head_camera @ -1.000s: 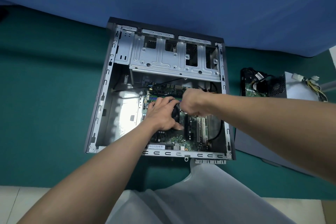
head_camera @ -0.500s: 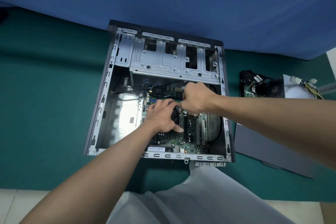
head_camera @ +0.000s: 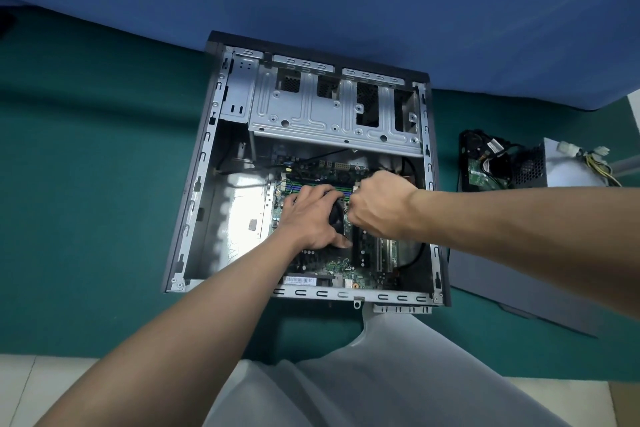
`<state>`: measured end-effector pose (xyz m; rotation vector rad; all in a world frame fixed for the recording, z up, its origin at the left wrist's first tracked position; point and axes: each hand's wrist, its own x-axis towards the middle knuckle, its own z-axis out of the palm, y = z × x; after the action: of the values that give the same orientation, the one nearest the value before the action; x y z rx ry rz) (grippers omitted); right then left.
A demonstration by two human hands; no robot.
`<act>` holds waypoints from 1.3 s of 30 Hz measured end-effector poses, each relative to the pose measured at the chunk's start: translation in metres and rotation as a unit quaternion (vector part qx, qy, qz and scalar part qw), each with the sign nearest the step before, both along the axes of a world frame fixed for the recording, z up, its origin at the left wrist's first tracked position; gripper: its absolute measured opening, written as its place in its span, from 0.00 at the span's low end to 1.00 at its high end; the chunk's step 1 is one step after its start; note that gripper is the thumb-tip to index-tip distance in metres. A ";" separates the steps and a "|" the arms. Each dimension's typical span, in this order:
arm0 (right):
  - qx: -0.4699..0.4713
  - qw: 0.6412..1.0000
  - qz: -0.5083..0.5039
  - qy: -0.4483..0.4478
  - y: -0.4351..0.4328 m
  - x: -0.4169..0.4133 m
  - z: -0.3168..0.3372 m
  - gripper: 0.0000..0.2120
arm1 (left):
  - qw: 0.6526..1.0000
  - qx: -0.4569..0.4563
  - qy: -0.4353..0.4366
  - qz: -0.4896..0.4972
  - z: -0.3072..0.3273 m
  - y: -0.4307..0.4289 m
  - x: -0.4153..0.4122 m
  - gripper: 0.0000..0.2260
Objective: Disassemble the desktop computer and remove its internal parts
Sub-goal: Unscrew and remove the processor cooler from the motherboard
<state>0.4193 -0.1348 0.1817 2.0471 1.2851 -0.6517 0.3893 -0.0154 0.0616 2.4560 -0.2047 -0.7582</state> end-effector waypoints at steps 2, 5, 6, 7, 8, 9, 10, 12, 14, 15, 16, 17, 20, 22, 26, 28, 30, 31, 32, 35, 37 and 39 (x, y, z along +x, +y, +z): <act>0.017 1.000 -0.006 0.006 -0.005 0.001 0.000 0.08 | 1.000 -0.003 0.002 0.000 -0.001 0.000 0.000 0.45; 0.125 0.964 -0.236 0.015 -0.008 0.007 -0.004 0.17 | 1.000 -0.010 0.001 0.005 -0.001 0.001 0.000 0.45; 0.157 0.926 -0.344 0.022 -0.007 0.007 -0.006 0.19 | 1.000 -0.011 -0.002 0.005 -0.002 0.001 0.000 0.45; 0.196 0.875 -0.441 0.025 -0.003 0.006 -0.008 0.19 | 1.000 -0.010 -0.005 0.005 -0.002 0.001 0.000 0.45; 0.233 0.814 -0.531 0.027 0.001 0.006 -0.010 0.16 | 1.000 -0.009 -0.007 0.005 -0.003 0.002 0.000 0.45; 0.255 0.746 -0.614 0.037 0.003 0.008 -0.010 0.13 | 1.000 -0.008 -0.007 0.004 -0.003 0.001 0.000 0.45; 0.266 0.658 -0.701 0.069 0.005 0.011 -0.011 0.09 | 1.000 -0.007 -0.008 0.004 -0.003 0.001 0.000 0.45; 0.209 0.484 -0.831 0.178 0.007 0.013 -0.008 0.07 | 1.000 -0.006 -0.007 0.004 -0.004 0.001 0.000 0.45; 0.153 0.471 -0.840 0.223 0.009 0.012 -0.005 0.08 | 1.000 -0.005 -0.005 0.004 -0.004 0.001 0.000 0.45; 0.137 0.537 -0.808 0.201 0.009 0.014 -0.004 0.08 | 1.000 -0.007 -0.005 0.004 -0.004 0.001 0.000 0.45; 0.124 0.640 -0.741 0.162 0.009 0.014 -0.004 0.08 | 1.000 -0.007 -0.006 0.005 -0.004 0.001 0.000 0.45; 0.104 0.750 -0.642 0.121 0.009 0.012 -0.002 0.08 | 1.000 -0.006 -0.007 0.005 -0.004 0.001 0.000 0.45; 0.036 0.958 -0.284 0.026 0.007 0.004 0.004 0.09 | 1.000 -0.003 -0.007 0.006 -0.005 0.000 0.001 0.45; -0.014 0.999 -0.036 -0.017 0.008 0.002 0.004 0.09 | 1.000 0.004 -0.007 0.005 -0.006 -0.001 0.001 0.45; 0.023 0.999 -0.046 0.002 0.013 0.019 0.004 0.07 | 1.000 0.003 -0.009 0.009 -0.006 -0.001 0.000 0.45; 0.094 0.964 -0.246 0.025 0.016 0.026 0.004 0.12 | 1.000 0.002 -0.008 0.010 -0.007 0.000 0.000 0.45; 0.171 0.863 -0.473 0.040 0.019 0.025 -0.002 0.15 | 1.000 0.000 -0.009 0.011 -0.007 0.000 0.000 0.45; 0.218 0.778 -0.587 0.039 0.019 0.023 -0.004 0.12 | 1.000 -0.001 -0.009 0.009 -0.007 0.000 0.000 0.45; 0.260 0.673 -0.691 0.049 0.018 0.021 -0.005 0.09 | 1.000 -0.002 -0.009 0.008 -0.006 0.000 0.001 0.45; 0.251 0.419 -0.854 0.179 0.014 0.018 -0.004 0.06 | 1.000 -0.004 -0.010 0.006 -0.006 0.000 0.001 0.45; 0.179 0.436 -0.855 0.218 0.014 0.015 -0.002 0.08 | 1.000 -0.002 -0.010 0.004 -0.005 0.001 0.001 0.45; 0.147 0.570 -0.789 0.175 0.015 0.016 0.000 0.07 | 1.000 -0.002 -0.009 0.006 -0.004 0.001 0.000 0.45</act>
<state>0.4350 -0.1197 0.1821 3.0395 -0.8919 -1.6597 0.3890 -0.0148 0.0577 2.4596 -0.1986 -0.7304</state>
